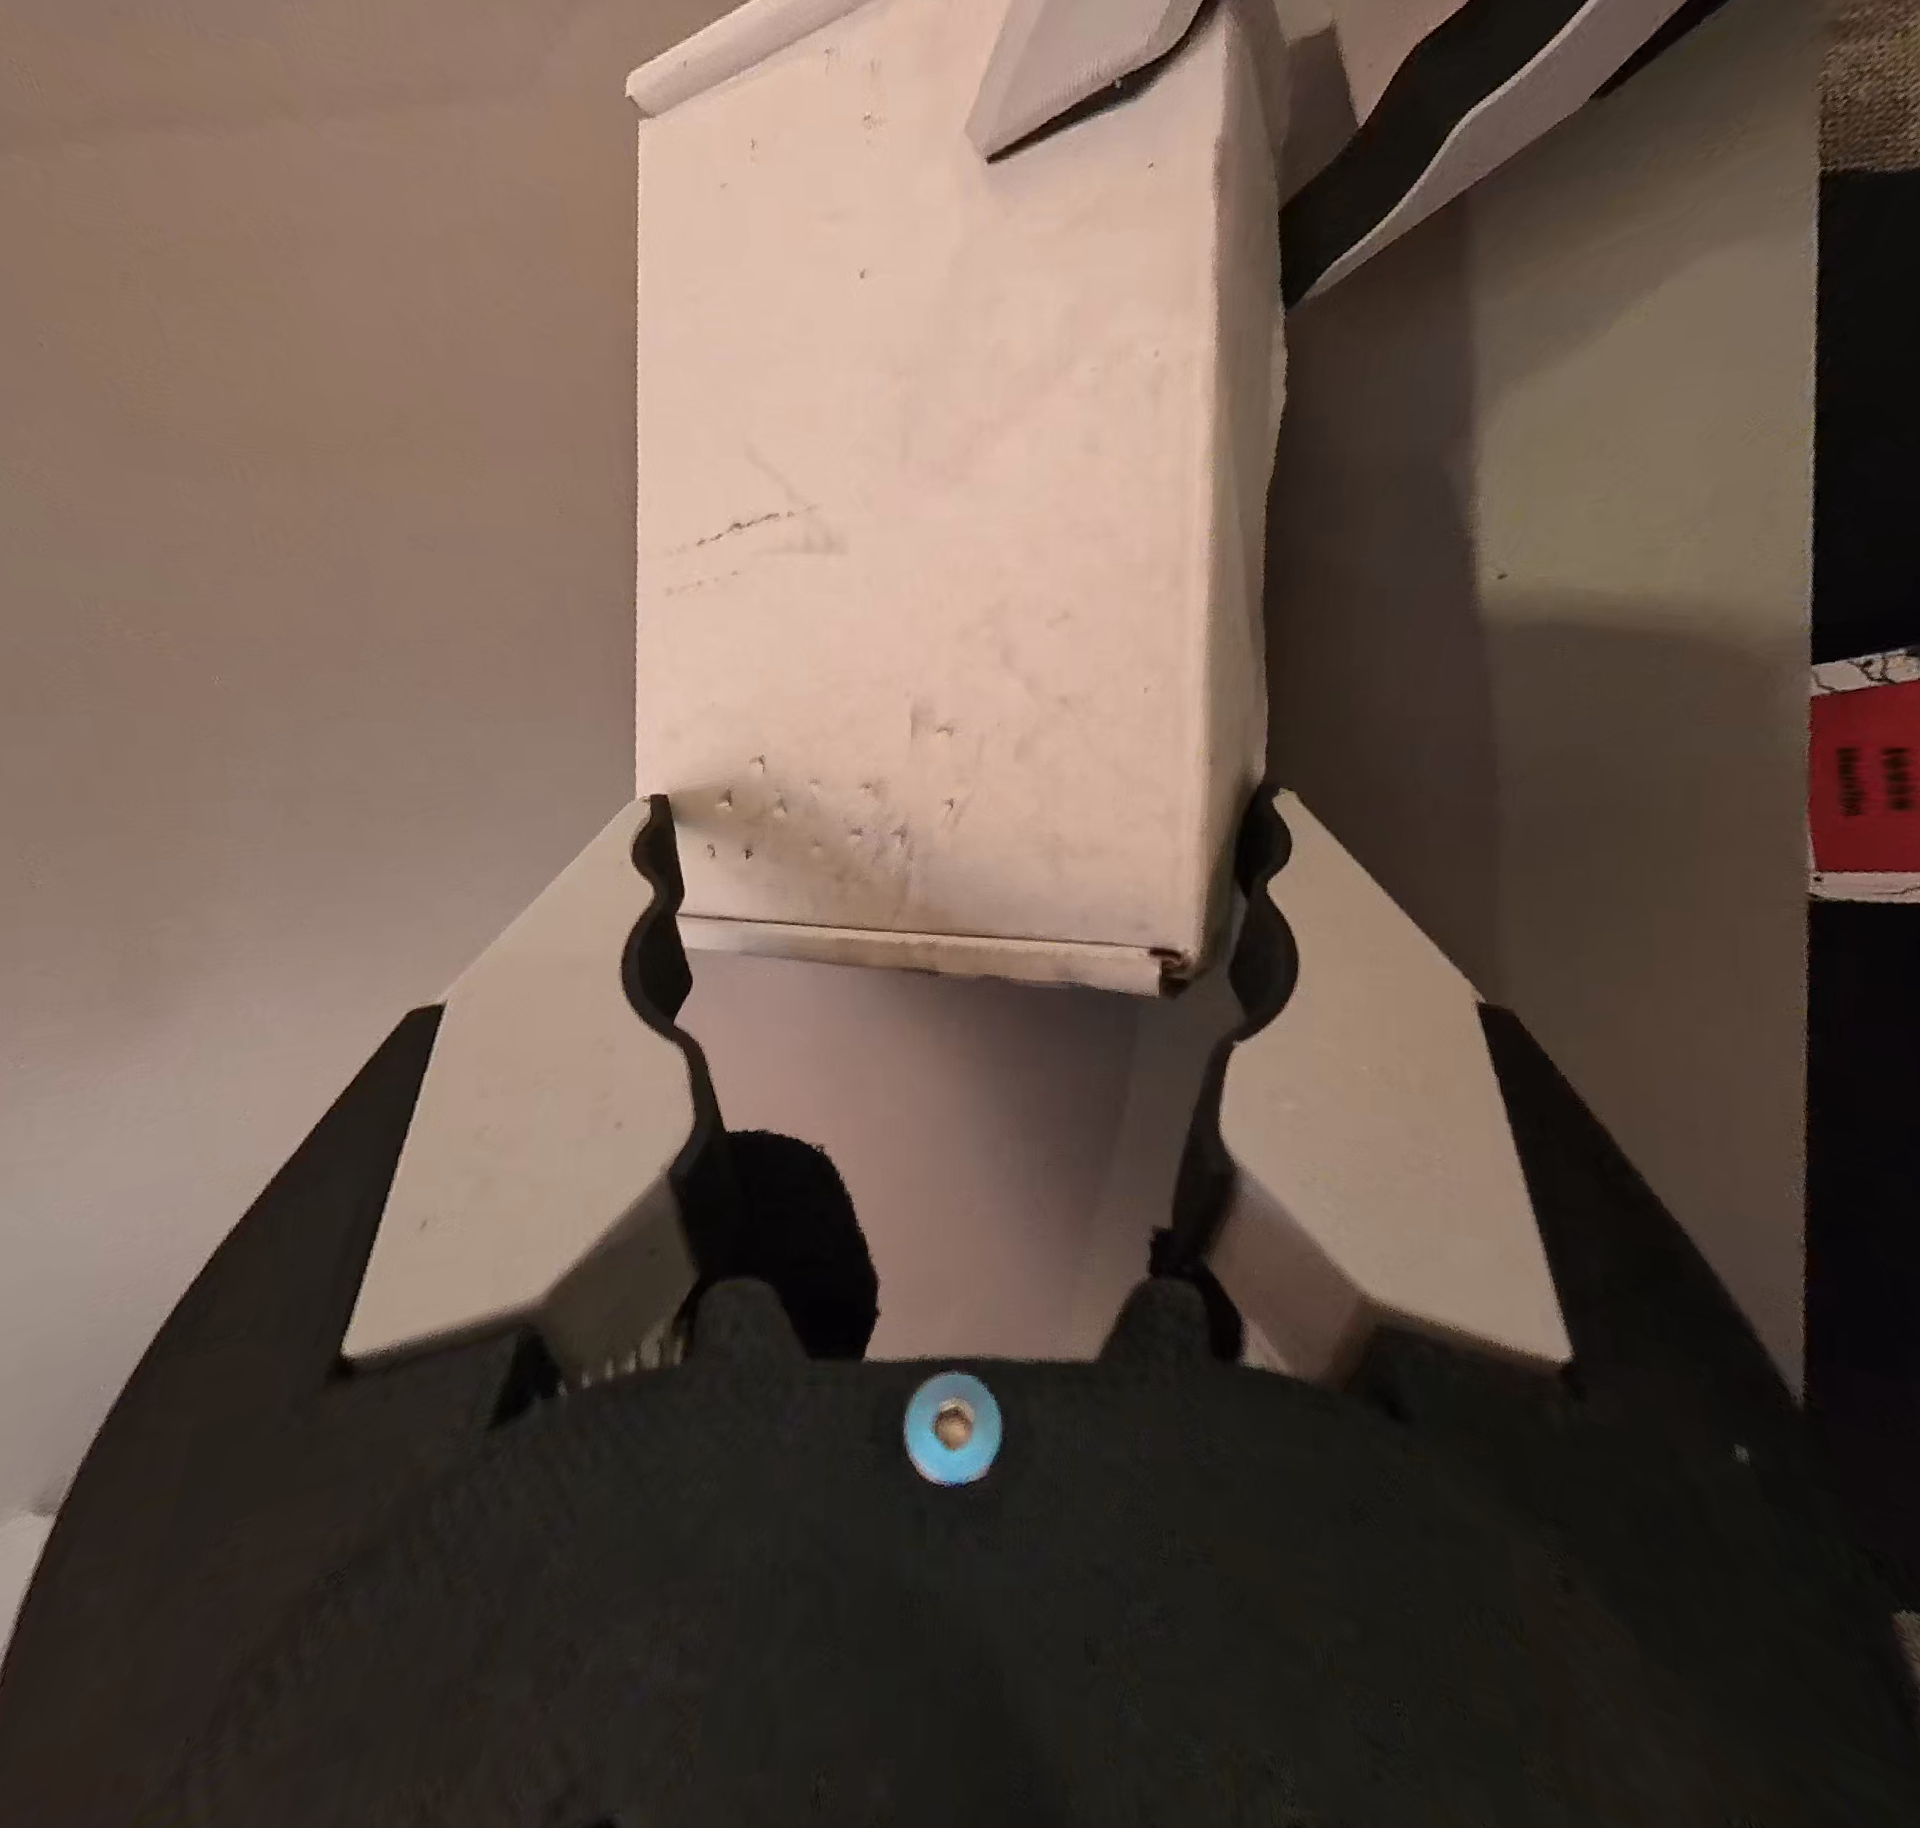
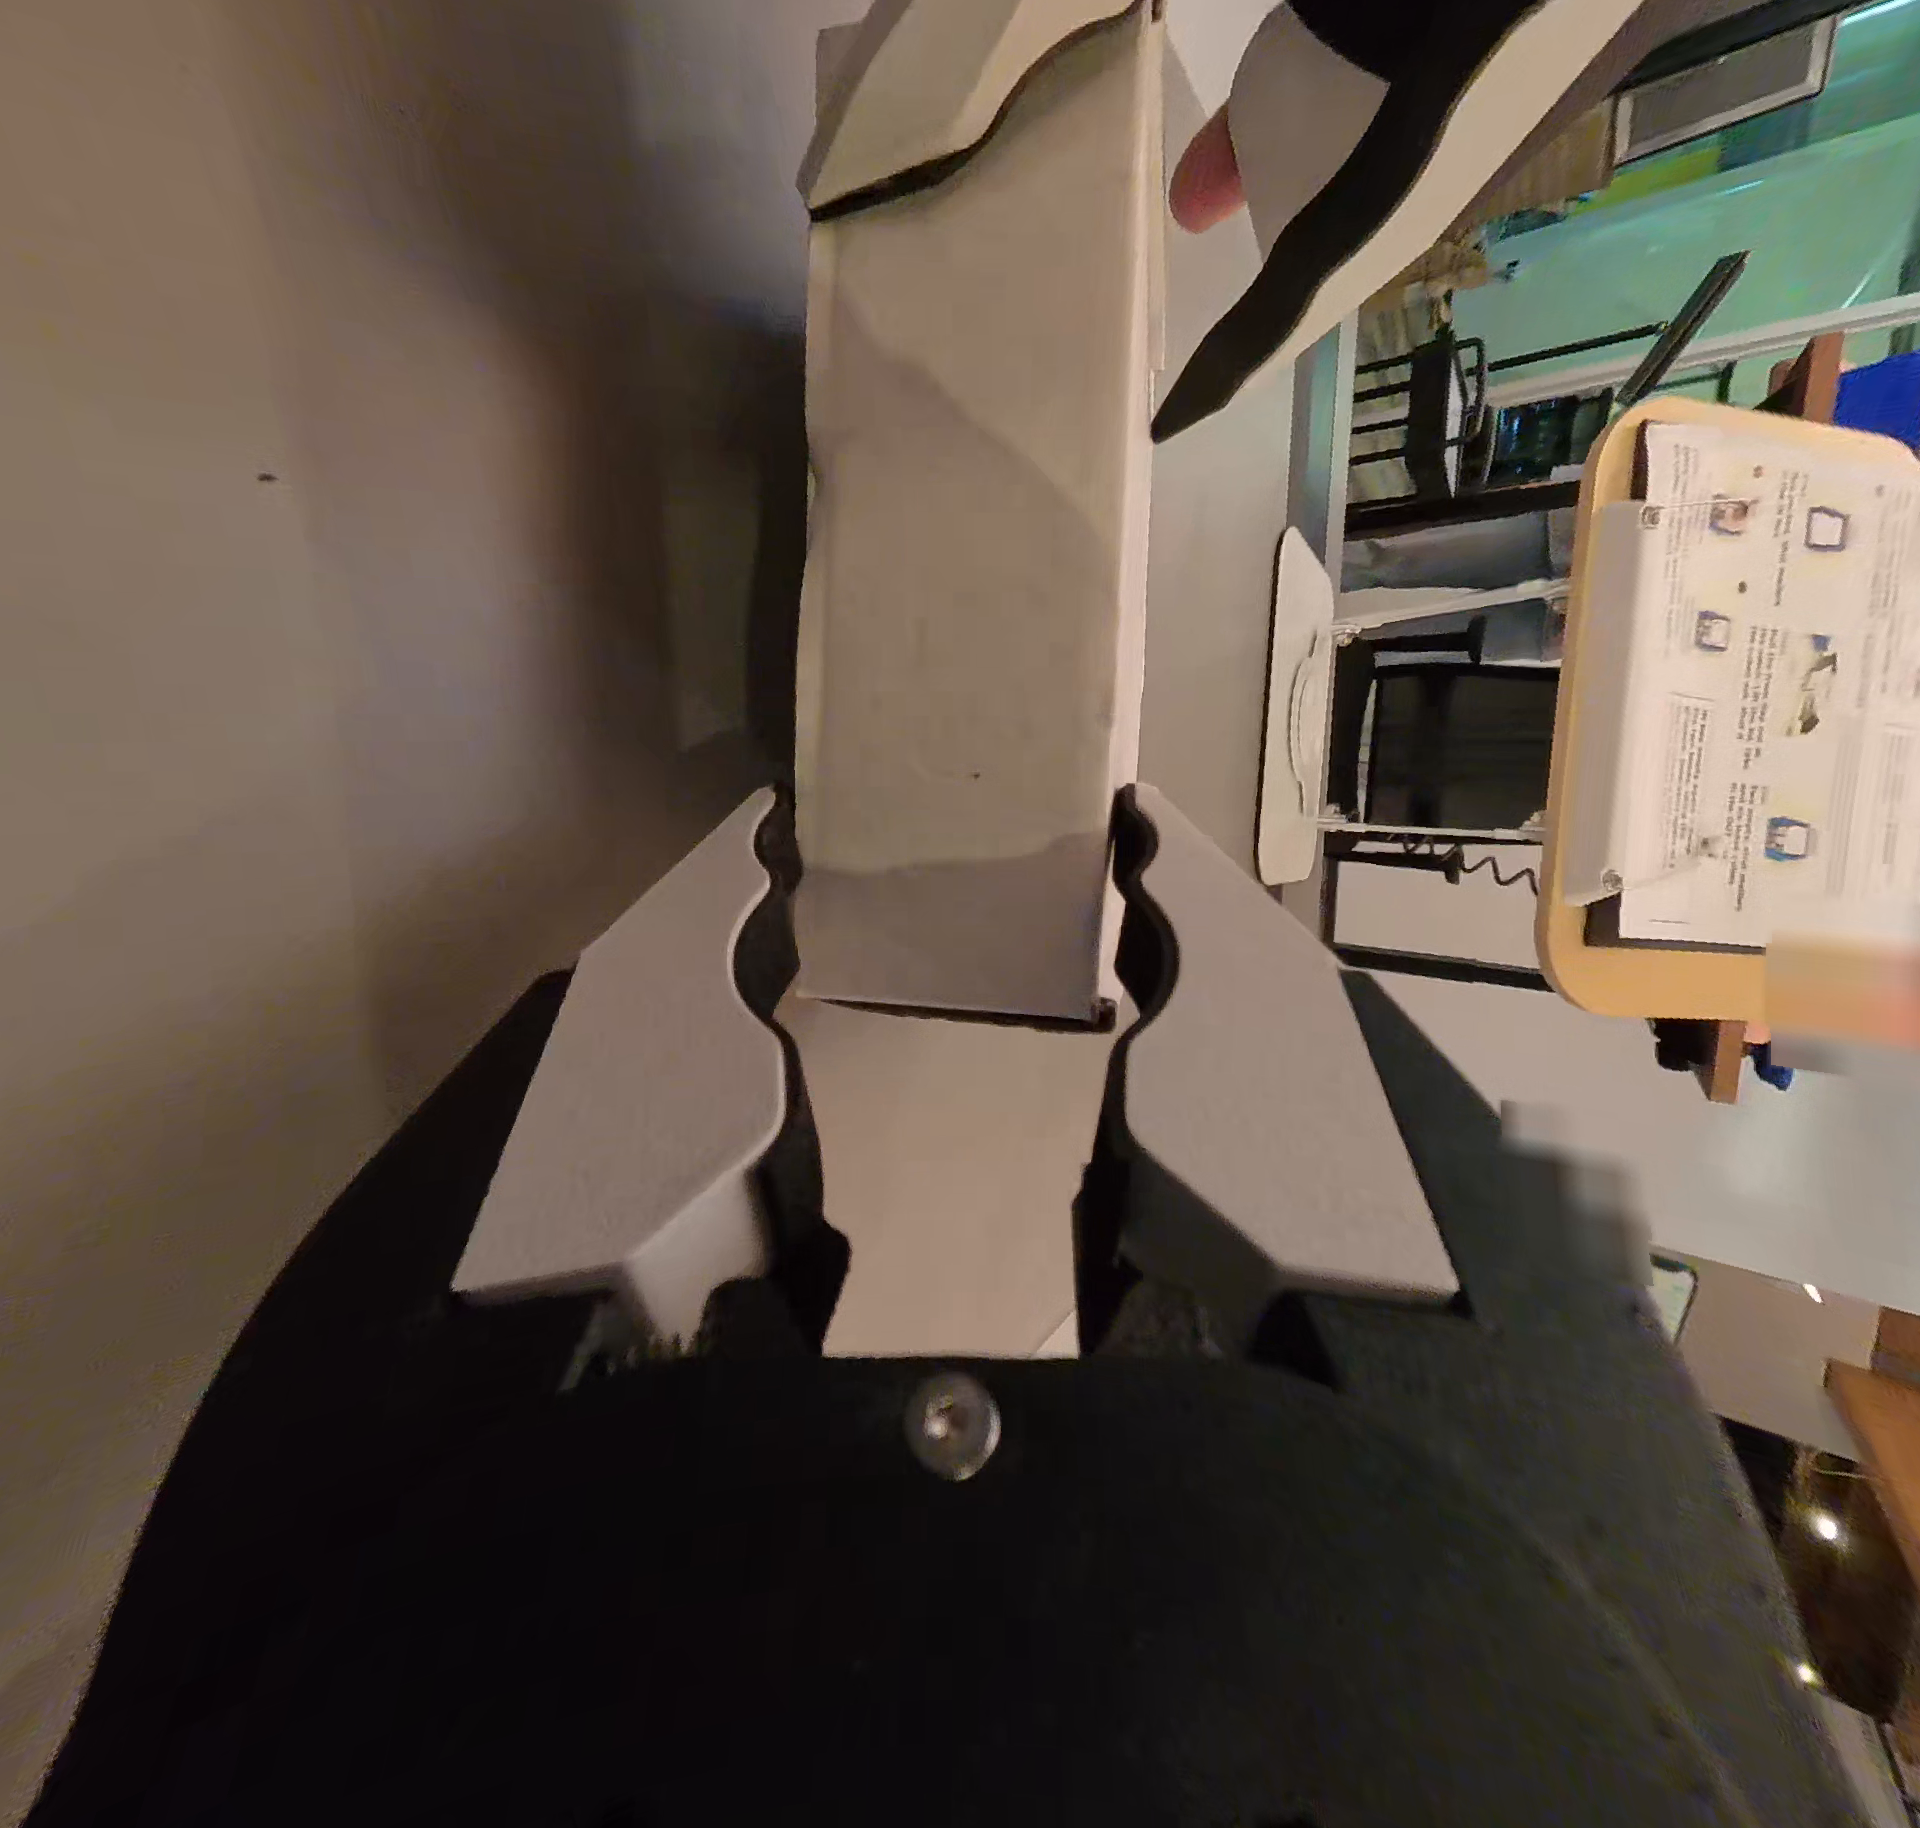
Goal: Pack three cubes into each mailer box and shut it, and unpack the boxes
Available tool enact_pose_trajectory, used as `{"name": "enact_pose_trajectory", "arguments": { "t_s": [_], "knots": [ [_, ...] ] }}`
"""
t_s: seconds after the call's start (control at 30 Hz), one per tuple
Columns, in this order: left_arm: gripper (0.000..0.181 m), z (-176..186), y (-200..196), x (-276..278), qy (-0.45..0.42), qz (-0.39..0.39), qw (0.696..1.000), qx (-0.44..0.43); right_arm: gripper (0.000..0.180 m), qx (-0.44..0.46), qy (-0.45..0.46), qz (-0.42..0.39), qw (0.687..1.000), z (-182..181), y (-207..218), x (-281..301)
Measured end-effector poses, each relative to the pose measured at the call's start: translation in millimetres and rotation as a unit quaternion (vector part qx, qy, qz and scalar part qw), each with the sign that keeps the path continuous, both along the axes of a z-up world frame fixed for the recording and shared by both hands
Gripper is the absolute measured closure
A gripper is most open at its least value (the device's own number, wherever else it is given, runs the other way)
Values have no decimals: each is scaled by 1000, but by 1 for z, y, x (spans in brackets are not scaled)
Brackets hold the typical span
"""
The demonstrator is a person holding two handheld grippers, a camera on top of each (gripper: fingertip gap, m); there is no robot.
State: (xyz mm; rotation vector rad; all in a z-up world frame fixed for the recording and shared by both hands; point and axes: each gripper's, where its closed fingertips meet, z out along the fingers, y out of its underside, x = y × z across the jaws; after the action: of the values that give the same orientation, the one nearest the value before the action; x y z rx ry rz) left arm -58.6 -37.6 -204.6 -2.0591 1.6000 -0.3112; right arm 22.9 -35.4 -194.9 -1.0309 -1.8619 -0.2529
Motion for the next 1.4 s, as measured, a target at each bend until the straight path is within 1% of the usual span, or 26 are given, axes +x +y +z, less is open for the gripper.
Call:
{"name": "enact_pose_trajectory", "arguments": {
  "t_s": [0.1,0.2,0.27,0.37,0.43,0.47,0.5,0.6,0.67,0.77,0.83,1.03,1.17,1.4],
  "knots": [
    [80,4,-2,4,-23,-14,999,30,120,-18,3,-3,1000,1,3,2],
    [72,5,-10,0,-25,-28,995,89,121,-71,19,-5,997,7,5,5],
    [73,11,-10,1,-36,-31,985,163,120,-104,24,-1,994,11,6,7],
    [82,7,-5,1,-11,-41,966,254,121,-149,33,11,988,16,7,8],
    [96,11,6,6,-11,-42,946,322,121,-177,39,23,983,19,7,6],
    [108,15,15,6,-11,-28,934,356,121,-187,38,28,981,20,8,6],
    [111,18,21,6,-17,-23,929,370,121,-197,38,28,979,20,11,7],
    [114,18,27,8,-26,-15,933,359,121,-192,35,18,981,22,20,9],
    [115,18,30,7,-22,-6,942,336,122,-143,37,8,989,26,24,9],
    [116,17,31,6,-7,-10,950,314,121,-52,28,13,998,32,22,8],
    [116,16,32,5,5,-14,953,303,123,-32,36,19,999,35,19,8],
    [117,17,30,8,4,-25,961,275,123,-125,98,45,986,40,12,9],
    [118,17,30,8,0,-27,962,272,125,-192,131,66,970,44,9,7],
    [118,17,31,8,-2,-28,964,266,130,-272,187,86,940,49,8,6]
  ]
}}
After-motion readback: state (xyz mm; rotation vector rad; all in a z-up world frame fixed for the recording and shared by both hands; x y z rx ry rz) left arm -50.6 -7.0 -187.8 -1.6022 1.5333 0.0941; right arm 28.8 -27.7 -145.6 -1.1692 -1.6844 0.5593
